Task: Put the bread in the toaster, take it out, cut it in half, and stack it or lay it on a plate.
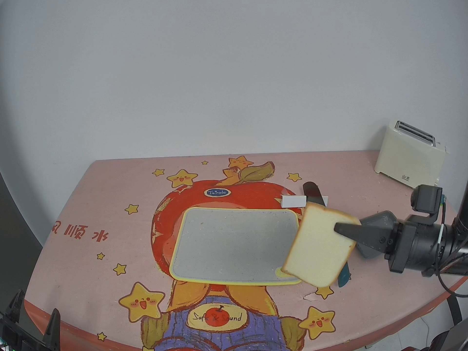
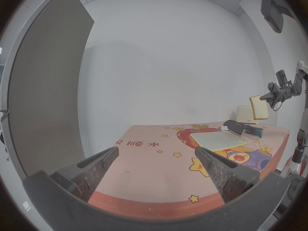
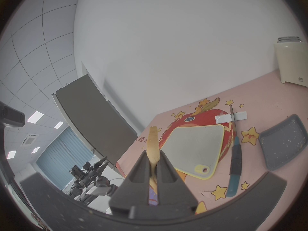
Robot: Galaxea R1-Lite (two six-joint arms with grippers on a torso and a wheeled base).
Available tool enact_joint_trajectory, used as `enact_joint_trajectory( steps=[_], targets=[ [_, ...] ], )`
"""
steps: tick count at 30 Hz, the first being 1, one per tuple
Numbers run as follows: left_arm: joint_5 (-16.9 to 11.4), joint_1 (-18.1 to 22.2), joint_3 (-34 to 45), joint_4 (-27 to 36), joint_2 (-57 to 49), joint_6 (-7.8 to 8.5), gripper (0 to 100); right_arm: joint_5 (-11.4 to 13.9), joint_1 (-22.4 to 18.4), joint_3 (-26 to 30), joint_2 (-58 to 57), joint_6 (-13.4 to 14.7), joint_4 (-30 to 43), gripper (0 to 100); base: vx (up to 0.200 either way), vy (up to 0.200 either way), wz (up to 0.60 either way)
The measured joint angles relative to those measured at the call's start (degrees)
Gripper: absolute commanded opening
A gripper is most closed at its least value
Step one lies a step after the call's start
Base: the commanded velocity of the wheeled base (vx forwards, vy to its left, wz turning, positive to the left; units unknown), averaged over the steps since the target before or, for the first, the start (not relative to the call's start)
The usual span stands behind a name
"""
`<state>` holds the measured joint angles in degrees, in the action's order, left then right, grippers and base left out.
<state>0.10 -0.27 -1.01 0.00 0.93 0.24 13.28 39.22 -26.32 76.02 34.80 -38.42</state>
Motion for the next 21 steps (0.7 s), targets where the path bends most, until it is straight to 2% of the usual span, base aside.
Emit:
enact_joint_trajectory(
  steps=[4, 13, 21],
  targets=[
    [0.04, 0.05, 0.0, 0.0, 0.0, 0.0, 100, -0.44, 0.09, 0.61, 3.06, 2.22, -5.86, 0, 0.0, 0.2, 0.0],
    [0.0, 0.0, 0.0, 0.0, 0.0, -0.02, 100, -1.24, 0.44, 3.08, 9.16, 3.07, -14.35, 0, 0.0, 0.2, 0.0],
    [-0.02, 0.05, 0.0, 0.0, 0.0, -0.04, 100, -1.38, 0.28, 4.11, 13.84, 3.21, -19.24, 0, 0.0, 0.0, 0.0]
  ],
)
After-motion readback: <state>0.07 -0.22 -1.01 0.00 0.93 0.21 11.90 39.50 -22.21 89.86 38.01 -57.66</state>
